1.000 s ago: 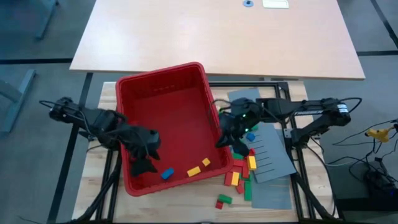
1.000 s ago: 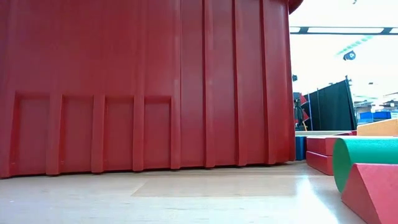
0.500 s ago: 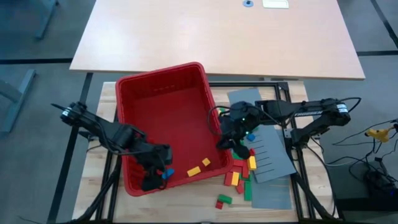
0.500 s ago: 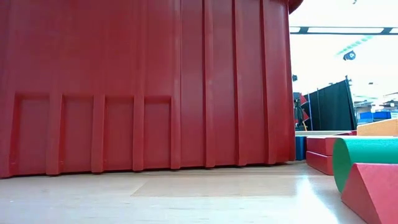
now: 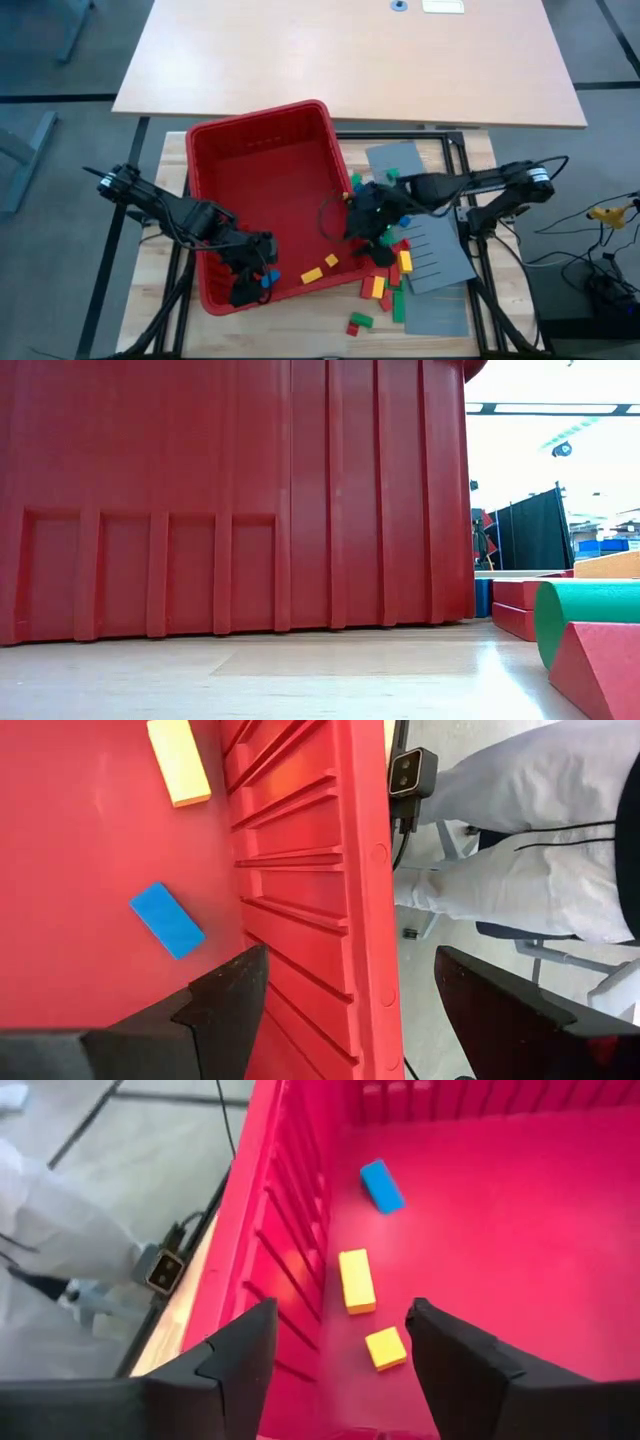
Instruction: Sort blocks
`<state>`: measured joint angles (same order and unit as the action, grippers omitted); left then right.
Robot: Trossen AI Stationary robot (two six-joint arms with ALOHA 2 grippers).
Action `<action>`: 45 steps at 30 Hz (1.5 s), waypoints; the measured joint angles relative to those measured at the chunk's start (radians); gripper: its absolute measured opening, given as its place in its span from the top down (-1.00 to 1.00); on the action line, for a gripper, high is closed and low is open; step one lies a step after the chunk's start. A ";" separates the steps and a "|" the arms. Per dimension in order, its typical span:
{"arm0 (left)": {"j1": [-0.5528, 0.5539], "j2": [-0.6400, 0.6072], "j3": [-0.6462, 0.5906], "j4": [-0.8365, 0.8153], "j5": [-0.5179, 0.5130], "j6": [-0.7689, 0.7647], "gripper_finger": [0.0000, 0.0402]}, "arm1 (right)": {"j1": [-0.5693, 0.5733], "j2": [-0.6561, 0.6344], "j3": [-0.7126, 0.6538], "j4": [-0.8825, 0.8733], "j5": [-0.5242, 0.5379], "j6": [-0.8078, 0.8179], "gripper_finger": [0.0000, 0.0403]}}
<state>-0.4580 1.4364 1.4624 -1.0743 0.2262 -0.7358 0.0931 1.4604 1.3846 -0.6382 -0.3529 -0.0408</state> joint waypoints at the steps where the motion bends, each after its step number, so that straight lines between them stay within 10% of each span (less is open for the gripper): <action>1: 0.000 0.000 0.000 -0.001 -0.001 -0.006 -0.36 | 0.009 0.014 0.000 0.000 0.005 -0.003 -0.01; 45: -0.084 0.124 -0.019 0.008 -0.007 -0.043 -0.36 | 0.165 0.221 0.197 -0.238 0.013 -0.011 0.01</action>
<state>-0.5415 1.5604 1.4429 -1.0665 0.2187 -0.7792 0.2578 1.6812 1.5817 -0.8760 -0.3396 -0.0519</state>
